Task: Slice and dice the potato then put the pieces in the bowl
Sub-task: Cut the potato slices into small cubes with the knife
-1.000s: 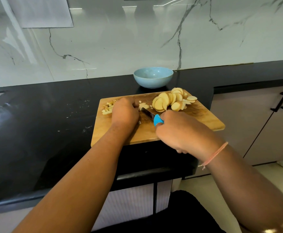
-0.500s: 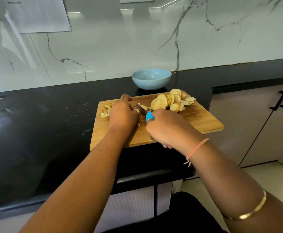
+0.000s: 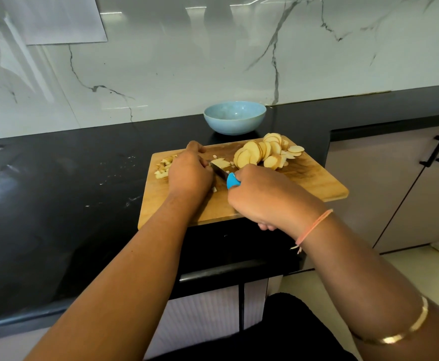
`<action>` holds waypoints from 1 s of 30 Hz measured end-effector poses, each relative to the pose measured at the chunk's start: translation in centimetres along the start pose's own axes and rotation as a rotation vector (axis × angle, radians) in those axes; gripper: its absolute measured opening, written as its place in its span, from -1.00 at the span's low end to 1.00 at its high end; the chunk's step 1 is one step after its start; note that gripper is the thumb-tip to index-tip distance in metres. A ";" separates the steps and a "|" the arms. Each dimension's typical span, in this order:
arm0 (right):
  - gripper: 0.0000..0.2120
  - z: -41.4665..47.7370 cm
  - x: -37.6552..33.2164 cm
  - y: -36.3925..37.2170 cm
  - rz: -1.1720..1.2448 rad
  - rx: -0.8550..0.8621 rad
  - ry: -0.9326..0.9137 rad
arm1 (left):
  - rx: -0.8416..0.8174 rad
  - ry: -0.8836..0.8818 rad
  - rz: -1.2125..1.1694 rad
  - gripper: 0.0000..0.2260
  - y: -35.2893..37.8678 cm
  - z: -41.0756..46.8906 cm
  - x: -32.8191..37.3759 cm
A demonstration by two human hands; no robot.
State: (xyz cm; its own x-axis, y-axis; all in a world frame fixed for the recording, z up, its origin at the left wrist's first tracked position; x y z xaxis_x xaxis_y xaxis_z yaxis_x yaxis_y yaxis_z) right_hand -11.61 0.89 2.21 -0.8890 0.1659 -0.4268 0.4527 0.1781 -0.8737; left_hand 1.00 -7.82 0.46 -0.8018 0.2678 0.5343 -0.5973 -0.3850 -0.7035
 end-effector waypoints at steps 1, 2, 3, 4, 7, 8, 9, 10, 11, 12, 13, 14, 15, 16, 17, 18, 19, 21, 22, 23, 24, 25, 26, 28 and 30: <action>-0.62 -0.2 0.2 -0.3 -0.013 -0.005 0.006 | -0.004 0.001 -0.002 -0.73 0.0 0.0 -0.1; -0.64 -0.3 0.4 -0.5 -0.013 -0.013 0.020 | -0.012 0.004 -0.003 -0.72 -0.1 -0.1 0.0; -0.68 -0.3 0.7 -0.7 -0.002 -0.022 0.041 | -0.021 0.010 -0.001 -0.72 0.0 -0.1 0.0; -0.73 -0.1 1.0 -0.8 0.015 -0.029 0.065 | -0.034 0.015 0.004 -0.72 0.1 -0.1 0.0; -0.83 0.3 1.7 -0.9 0.090 -0.011 0.103 | -0.079 0.001 0.016 -0.83 0.5 -0.1 0.0; -0.81 0.4 1.8 -0.9 0.101 0.006 0.092 | -0.092 -0.005 0.016 -0.87 0.6 -0.1 0.0; -0.74 0.5 1.8 -1.0 0.103 0.023 0.073 | -0.099 -0.006 0.021 -0.91 0.7 0.0 0.0; -0.68 0.5 1.7 -1.0 0.102 0.037 0.059 | -0.096 -0.007 0.028 -0.93 0.7 0.0 0.0; -0.65 0.5 1.6 -1.0 0.103 0.046 0.049 | -0.089 -0.010 0.031 -0.94 0.6 0.0 0.0; -0.64 0.5 1.4 -1.0 0.104 0.049 0.042 | -0.079 -0.016 0.025 -0.95 0.4 -0.1 0.0; -0.64 0.5 1.2 -1.0 0.105 0.047 0.038 | -0.071 -0.019 0.017 -0.93 0.3 -0.1 0.0; -0.63 0.5 1.0 -0.9 0.106 0.040 0.037 | -0.062 -0.019 0.008 -0.91 0.2 -0.1 0.0; -0.63 0.6 0.8 -0.7 0.105 0.031 0.035 | -0.056 -0.017 -0.002 -0.89 0.1 -0.1 0.0; -0.62 0.6 0.5 -0.4 0.102 0.019 0.033 | -0.051 -0.016 -0.011 -0.90 0.1 -0.1 0.0; -0.61 0.7 0.3 -0.2 0.100 0.007 0.032 | -0.039 -0.014 -0.017 -0.90 0.0 -0.2 0.0; -0.59 0.8 0.2 0.1 0.102 -0.006 0.033 | -0.021 -0.011 -0.023 -0.88 -0.1 -0.2 0.0; -0.58 0.9 0.1 0.3 0.105 -0.015 0.033 | -0.004 -0.008 -0.028 -0.86 -0.2 -0.2 0.0; -0.57 1.0 -0.1 0.5 0.109 -0.026 0.038 | 0.016 -0.001 -0.040 -0.83 -0.3 -0.2 -0.1; -0.58 1.1 -0.1 0.5 0.108 -0.031 0.041 | 0.020 0.001 -0.046 -0.83 -0.3 -0.2 -0.1; -0.59 1.2 -0.3 0.5 0.100 -0.034 0.043 | 0.023 0.004 -0.051 -0.83 -0.3 -0.2 -0.1; -0.60 1.3 -0.5 0.5 0.091 -0.034 0.046 | 0.025 0.010 -0.054 -0.82 -0.3 -0.2 -0.1; -0.60 1.4 -0.7 0.5 0.081 -0.031 0.048 | 0.024 0.014 -0.056 -0.82 -0.3 -0.1 -0.1; -0.61 1.5 -0.9 0.5 0.076 -0.031 0.054 | 0.022 0.015 -0.057 -0.81 -0.3 -0.1 -0.1; -0.60 1.7 -1.1 0.6 0.081 -0.035 0.060 | 0.015 0.011 -0.055 -0.82 -0.3 -0.1 0.0; -0.59 1.7 -1.1 0.8 0.088 -0.043 0.057 | 0.017 0.007 -0.042 -0.83 -0.3 -0.2 0.0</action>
State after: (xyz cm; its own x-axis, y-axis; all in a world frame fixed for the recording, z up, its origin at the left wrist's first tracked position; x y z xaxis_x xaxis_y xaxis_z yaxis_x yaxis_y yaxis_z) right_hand -10.41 -0.80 1.52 -0.8407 0.2376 -0.4867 0.5328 0.2018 -0.8218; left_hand 1.16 -7.58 0.59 -0.7760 0.2902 0.5600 -0.6303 -0.3884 -0.6722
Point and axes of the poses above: each hand's wrist, its own z-axis towards the middle knuckle, its own y-axis out of the palm, x = y × z, the point moved 7 cm from there along z, towards the middle knuckle, and after that the axes turned 13 degrees about y, right-handed, at the moved point
